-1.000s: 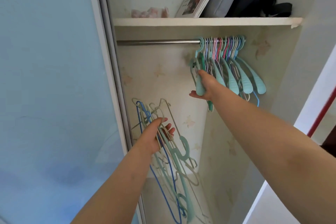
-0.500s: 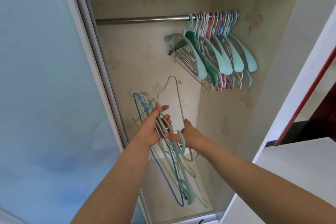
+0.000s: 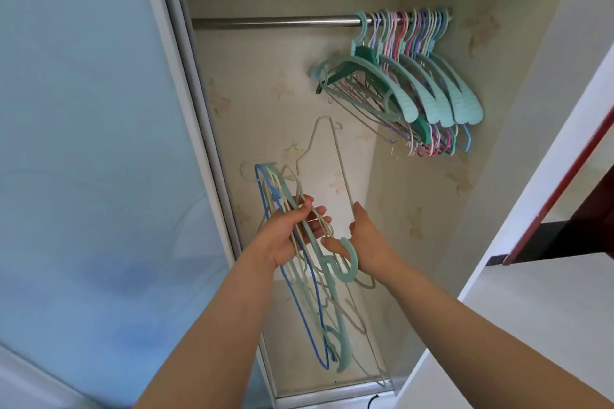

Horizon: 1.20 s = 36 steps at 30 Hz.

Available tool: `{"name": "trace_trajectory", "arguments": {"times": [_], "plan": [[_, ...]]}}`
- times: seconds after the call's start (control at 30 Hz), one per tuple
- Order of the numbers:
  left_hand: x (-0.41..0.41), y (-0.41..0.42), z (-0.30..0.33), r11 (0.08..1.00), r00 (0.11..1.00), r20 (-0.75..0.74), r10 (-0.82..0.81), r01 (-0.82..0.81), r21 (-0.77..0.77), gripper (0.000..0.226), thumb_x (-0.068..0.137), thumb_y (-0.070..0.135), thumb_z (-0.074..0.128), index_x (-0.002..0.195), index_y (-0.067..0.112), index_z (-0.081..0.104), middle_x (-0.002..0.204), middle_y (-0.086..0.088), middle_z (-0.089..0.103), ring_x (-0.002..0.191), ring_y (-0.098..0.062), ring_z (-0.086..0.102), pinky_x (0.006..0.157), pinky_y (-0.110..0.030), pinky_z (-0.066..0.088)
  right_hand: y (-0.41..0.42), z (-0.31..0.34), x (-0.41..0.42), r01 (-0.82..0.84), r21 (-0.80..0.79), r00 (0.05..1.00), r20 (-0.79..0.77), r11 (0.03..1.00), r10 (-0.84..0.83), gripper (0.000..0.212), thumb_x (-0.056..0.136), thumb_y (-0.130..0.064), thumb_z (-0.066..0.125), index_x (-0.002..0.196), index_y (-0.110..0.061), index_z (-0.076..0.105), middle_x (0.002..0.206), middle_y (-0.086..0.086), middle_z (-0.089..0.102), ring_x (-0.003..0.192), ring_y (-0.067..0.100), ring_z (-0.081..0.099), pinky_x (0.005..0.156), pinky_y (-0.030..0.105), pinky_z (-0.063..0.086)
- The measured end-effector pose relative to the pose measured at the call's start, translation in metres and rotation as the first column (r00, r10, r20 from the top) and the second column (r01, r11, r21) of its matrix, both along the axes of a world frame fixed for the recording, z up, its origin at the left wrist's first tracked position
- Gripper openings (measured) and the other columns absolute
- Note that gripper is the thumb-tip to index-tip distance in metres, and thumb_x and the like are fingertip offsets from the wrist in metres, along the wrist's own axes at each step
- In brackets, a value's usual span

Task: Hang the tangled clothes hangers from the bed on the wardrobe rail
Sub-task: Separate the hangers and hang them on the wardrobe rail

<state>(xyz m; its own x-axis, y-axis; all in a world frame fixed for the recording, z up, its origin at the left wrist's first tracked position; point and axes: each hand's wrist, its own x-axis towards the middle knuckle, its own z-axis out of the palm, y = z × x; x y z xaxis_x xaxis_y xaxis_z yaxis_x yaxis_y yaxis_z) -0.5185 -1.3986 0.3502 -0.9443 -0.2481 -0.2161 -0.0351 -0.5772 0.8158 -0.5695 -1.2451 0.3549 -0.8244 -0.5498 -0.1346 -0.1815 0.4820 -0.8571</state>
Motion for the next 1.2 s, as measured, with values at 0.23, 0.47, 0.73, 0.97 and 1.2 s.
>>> {"name": "trace_trajectory", "arguments": {"times": [0.23, 0.47, 0.73, 0.97, 1.2], "plan": [[0.009, 0.003, 0.0, 1.0, 0.998, -0.057, -0.02, 0.018, -0.025, 0.007, 0.096, 0.008, 0.051, 0.099, 0.011, 0.057, 0.097, -0.016, 0.073, 0.086, -0.028, 0.072, 0.07, -0.037, 0.059, 0.013, 0.015, -0.011, -0.083, 0.098, 0.995, 0.071, 0.992, 0.077, 0.103, 0.07, -0.048, 0.079, 0.148, -0.014, 0.022, 0.092, 0.0, 0.051, 0.069, 0.009, 0.048, 0.056, 0.024, 0.041], [0.013, 0.009, -0.001, 0.995, 0.986, -0.14, -0.086, 0.078, -0.061, 0.008, 0.099, 0.011, 0.046, 0.104, 0.014, 0.051, 0.113, -0.017, 0.069, 0.092, -0.032, 0.069, 0.077, -0.045, 0.057, 0.02, 0.023, -0.004, -0.061, 0.059, 0.977, 0.208, 0.996, 0.047, 0.103, 0.074, -0.037, 0.078, 0.152, -0.015, 0.014, 0.082, 0.0, 0.048, 0.054, 0.011, 0.039, 0.043, 0.022, 0.034], [0.011, 0.015, 0.005, 0.993, 0.985, -0.14, -0.101, 0.093, -0.068, 0.01, 0.101, 0.012, 0.044, 0.095, 0.018, 0.049, 0.117, -0.018, 0.067, 0.08, -0.025, 0.066, 0.074, -0.042, 0.056, 0.016, 0.025, 0.009, 0.032, 0.025, 0.977, 0.209, 0.999, -0.036, 0.094, 0.079, -0.033, 0.073, 0.152, -0.009, 0.017, 0.121, 0.01, 0.055, 0.11, 0.03, 0.06, 0.09, 0.043, 0.053], [0.009, 0.016, 0.008, 0.984, 0.992, -0.105, -0.065, 0.046, -0.173, 0.009, 0.101, 0.012, 0.045, 0.103, 0.019, 0.049, 0.118, -0.007, 0.069, 0.094, -0.022, 0.065, 0.094, -0.051, 0.049, 0.004, 0.01, 0.017, 0.156, -0.076, 0.978, 0.15, 0.985, -0.143, 0.092, 0.076, -0.039, 0.075, 0.149, -0.015, 0.024, 0.126, 0.013, 0.052, 0.108, 0.024, 0.055, 0.089, 0.038, 0.051], [0.012, 0.022, 0.023, 0.947, 0.994, -0.096, -0.047, 0.014, -0.32, 0.005, 0.1, 0.013, 0.047, 0.101, 0.017, 0.05, 0.113, 0.0, 0.071, 0.095, -0.024, 0.068, 0.08, -0.042, 0.058, 0.001, 0.009, 0.021, 0.295, -0.206, 0.95, 0.163, 0.933, -0.265, 0.071, 0.078, -0.044, 0.075, 0.131, -0.016, 0.037, 0.098, 0.007, 0.058, 0.069, 0.018, 0.065, 0.053, 0.029, 0.054]]}}
